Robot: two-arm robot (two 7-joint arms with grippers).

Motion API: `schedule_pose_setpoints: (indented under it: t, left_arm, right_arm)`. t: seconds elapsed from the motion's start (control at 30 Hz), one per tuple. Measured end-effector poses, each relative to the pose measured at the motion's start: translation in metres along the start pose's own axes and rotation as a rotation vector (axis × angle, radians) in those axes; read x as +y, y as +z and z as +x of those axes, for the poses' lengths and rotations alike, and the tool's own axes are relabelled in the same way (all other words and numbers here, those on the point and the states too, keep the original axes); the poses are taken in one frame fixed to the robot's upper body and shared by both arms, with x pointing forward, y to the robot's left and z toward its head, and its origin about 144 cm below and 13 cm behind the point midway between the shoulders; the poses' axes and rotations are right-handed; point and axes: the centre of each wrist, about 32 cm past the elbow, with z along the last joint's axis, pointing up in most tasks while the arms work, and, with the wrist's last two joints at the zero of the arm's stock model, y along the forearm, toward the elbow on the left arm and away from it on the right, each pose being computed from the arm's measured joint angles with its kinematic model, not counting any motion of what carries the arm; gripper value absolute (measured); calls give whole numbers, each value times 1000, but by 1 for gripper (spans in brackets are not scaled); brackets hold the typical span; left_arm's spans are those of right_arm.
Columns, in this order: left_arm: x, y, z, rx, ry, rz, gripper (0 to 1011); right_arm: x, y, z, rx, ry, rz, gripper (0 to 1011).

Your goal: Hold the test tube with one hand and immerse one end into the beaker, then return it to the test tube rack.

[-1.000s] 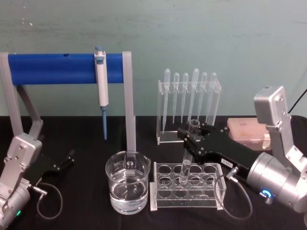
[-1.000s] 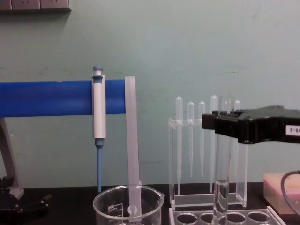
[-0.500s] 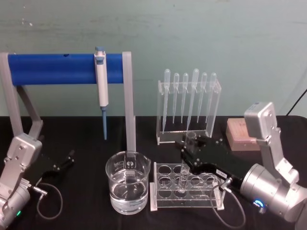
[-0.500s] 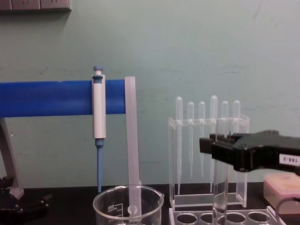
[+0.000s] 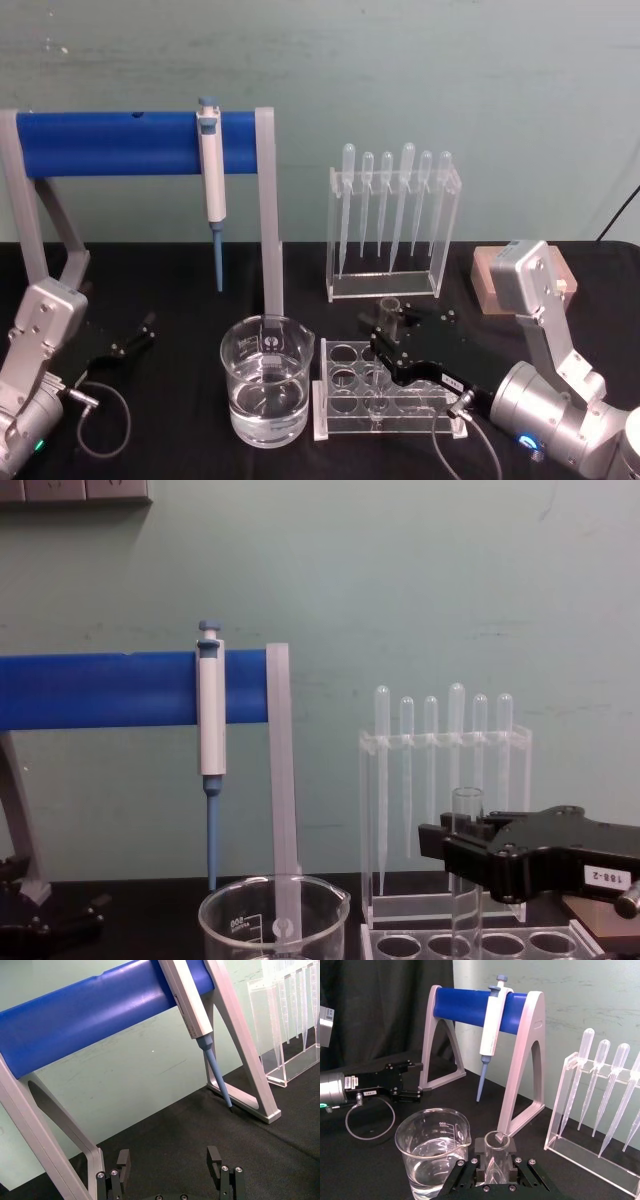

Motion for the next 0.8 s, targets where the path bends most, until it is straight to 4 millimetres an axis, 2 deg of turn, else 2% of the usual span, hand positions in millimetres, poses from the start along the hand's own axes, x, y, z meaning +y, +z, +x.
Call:
schedule_pose_setpoints:
  t: [0.13,0.23,0.3,0.33,0.4,0.53,0.57,0.8]
  left_arm:
    - [0,0,0,0,0,0,1000]
    - [0,0,0,0,0,0,1000]
    - [0,0,0,0,0,0,1000]
    - [0,0,0,0,0,0,1000]
    - [0,0,0,0,0,0,1000]
    - [0,0,0,0,0,0,1000]
    - [0,0,0,0,0,0,1000]
    - [0,0,0,0,0,0,1000]
  right_arm:
    - [0,0,0,4,-5,3,313]
    - [-1,3,0,3,-6,8,440]
    - [-1,6,0,2,-7,10,483]
    - [-2,9,0,-1,-8,14,544]
    - [-4,12,0,-5,-10,19,585]
    - [-11,22,1,-13,-20,40,707]
    - [-15,27,3,-15,-29,57,764]
    - [-39,40,11,-8,-115,121,941]
